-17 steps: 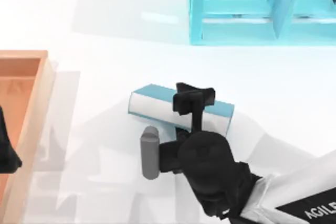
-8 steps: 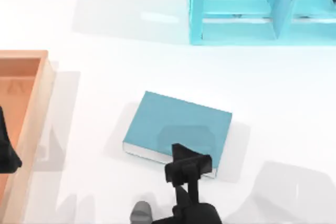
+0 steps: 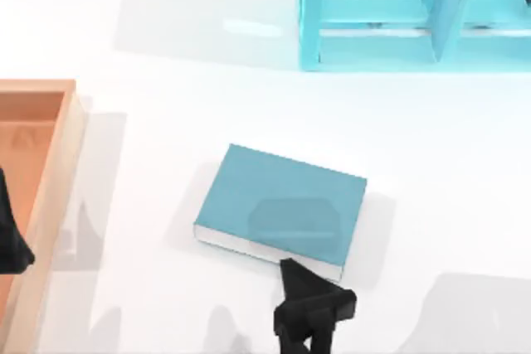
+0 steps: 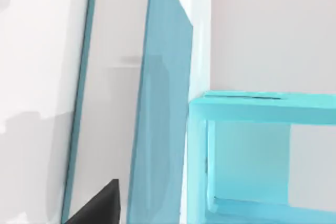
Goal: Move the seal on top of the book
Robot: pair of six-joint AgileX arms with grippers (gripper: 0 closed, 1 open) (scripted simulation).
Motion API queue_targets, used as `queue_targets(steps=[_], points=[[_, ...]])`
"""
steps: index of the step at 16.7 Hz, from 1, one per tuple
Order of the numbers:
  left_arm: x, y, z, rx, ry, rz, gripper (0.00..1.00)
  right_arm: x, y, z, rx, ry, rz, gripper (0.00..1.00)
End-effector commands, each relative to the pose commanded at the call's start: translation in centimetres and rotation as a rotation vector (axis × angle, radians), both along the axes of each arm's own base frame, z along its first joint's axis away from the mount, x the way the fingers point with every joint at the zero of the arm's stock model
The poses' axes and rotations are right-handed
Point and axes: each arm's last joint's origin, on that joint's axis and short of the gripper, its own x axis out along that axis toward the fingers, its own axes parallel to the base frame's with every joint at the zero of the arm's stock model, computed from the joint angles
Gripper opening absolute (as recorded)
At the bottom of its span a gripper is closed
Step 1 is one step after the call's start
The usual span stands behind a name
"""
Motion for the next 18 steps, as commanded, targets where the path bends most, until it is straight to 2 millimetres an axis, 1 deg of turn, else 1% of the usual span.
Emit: queue_targets(steps=[2, 4, 6, 8, 10, 12, 13, 15, 16, 18], points=[[0.0, 0.0, 0.0, 0.000, 0.000, 0.000, 1.00, 0.1, 0.1, 0.0, 0.000, 0.002, -0.002, 1.00], [0.0, 0.0, 0.0, 0.000, 0.000, 0.000, 1.00, 0.9, -0.3, 0.2, 0.022, 0.026, -0.016, 1.00], [0.0, 0.0, 0.0, 0.000, 0.000, 0.000, 1.00, 2.7, -1.3, 0.9, 0.081, 0.077, -0.049, 1.00], [0.0, 0.0, 0.0, 0.000, 0.000, 0.000, 1.00, 5.3, -3.2, 2.1, 0.183, 0.144, -0.101, 1.00], [0.0, 0.0, 0.0, 0.000, 0.000, 0.000, 1.00, 8.0, -6.3, 3.8, 0.329, 0.209, -0.175, 1.00], [0.0, 0.0, 0.0, 0.000, 0.000, 0.000, 1.00, 10.2, -10.3, 5.5, 0.514, 0.252, -0.254, 1.00], [0.0, 0.0, 0.0, 0.000, 0.000, 0.000, 1.00, 10.8, -12.6, 6.3, 0.616, 0.260, -0.289, 1.00], [0.0, 0.0, 0.0, 0.000, 0.000, 0.000, 1.00, 11.0, -17.0, 7.6, 0.825, 0.247, -0.341, 1.00], [0.0, 0.0, 0.0, 0.000, 0.000, 0.000, 1.00, 10.7, -19.0, 8.0, 0.925, 0.227, -0.360, 1.00], [0.0, 0.0, 0.0, 0.000, 0.000, 0.000, 1.00, 9.6, -22.5, 8.0, 1.105, 0.174, -0.393, 1.00]])
